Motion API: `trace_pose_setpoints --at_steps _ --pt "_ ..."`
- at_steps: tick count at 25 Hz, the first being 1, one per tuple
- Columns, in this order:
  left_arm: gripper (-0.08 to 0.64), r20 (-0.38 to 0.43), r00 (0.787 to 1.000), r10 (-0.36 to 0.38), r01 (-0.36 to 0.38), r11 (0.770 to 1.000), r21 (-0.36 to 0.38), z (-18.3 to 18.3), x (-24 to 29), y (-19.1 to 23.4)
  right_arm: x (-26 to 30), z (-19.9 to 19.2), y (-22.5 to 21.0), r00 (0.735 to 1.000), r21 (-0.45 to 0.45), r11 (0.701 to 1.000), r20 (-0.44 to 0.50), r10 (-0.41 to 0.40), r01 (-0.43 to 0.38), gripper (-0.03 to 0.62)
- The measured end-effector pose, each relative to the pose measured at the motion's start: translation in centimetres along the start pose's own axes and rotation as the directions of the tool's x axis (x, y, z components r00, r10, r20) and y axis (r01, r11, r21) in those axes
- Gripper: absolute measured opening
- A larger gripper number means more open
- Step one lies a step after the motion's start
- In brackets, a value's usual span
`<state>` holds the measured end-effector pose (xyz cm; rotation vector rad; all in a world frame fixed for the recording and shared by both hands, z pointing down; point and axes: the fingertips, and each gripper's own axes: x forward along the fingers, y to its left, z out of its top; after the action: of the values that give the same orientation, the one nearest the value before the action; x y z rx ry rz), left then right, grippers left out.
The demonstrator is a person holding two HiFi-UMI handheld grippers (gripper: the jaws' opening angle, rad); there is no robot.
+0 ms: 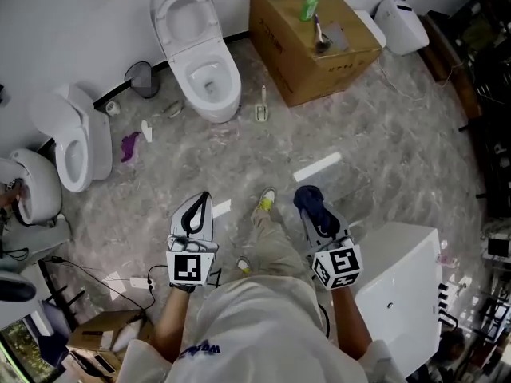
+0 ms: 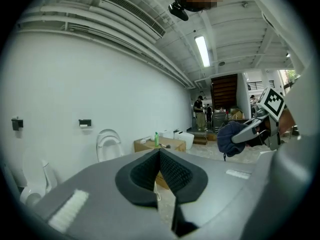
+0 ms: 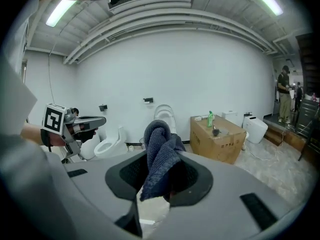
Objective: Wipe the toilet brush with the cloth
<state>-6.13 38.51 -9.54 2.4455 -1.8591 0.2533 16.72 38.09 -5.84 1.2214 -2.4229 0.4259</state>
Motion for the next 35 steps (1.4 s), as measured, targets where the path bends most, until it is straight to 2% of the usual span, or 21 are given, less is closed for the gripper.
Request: trace_pose_setpoints --at_steps 6,10,13,16,21,27,29,31,35 --pt "0.0 -0.014 0.999 -0.037 0.038 0.999 0.018 1.0 12.1 1.5 6.9 1.6 -7.3 0.999 0.036 0.999 -0.048 -0.016 0.018 0.114" --pt "0.0 -0.08 0.996 -0.046 0.048 0.999 0.026 1.4 18.0 2.7 9.8 3.8 -11.3 0.996 0.04 0.999 -0.089 0.008 -0.004 0.114" --pt "0.0 -0.037 0.999 -0.033 0.035 0.998 0.048 4.5 21.8 4.3 12.3 6.9 -14.5 0.999 0.028 0.999 -0.052 -0.016 0.018 0.114" --pt "0.0 0.007 0.999 -0.033 0.033 0.998 0.057 5.8 24.3 5.5 14.9 8.8 -16.6 0.999 0.067 0.997 -0.002 -0.047 0.047 0.114" --pt "0.0 0.009 0.998 -0.065 0.064 0.995 0.071 6.1 27.4 8.1 19.5 12.6 -15.9 0.995 0.112 0.993 0.087 -0.052 0.042 0.115" --pt "0.0 0.057 0.983 -0.175 0.172 0.983 0.057 4.9 31.1 12.7 24.9 15.2 -13.4 0.98 0.122 0.983 0.132 -0.15 0.134 0.117" --pt "0.0 0.068 0.97 -0.233 0.229 0.971 0.067 3.9 32.2 13.7 26.2 15.0 -12.3 0.974 0.116 0.978 0.126 -0.19 0.176 0.117" --pt "0.0 0.033 0.961 -0.276 0.273 0.96 0.068 2.1 32.6 14.4 26.8 14.2 -11.1 0.968 0.102 0.971 0.104 -0.227 0.217 0.117" --pt "0.0 0.004 0.958 -0.287 0.286 0.957 0.04 -0.9 35.2 15.5 28.8 13.5 -11.2 0.953 0.07 0.955 0.076 -0.294 0.289 0.115"
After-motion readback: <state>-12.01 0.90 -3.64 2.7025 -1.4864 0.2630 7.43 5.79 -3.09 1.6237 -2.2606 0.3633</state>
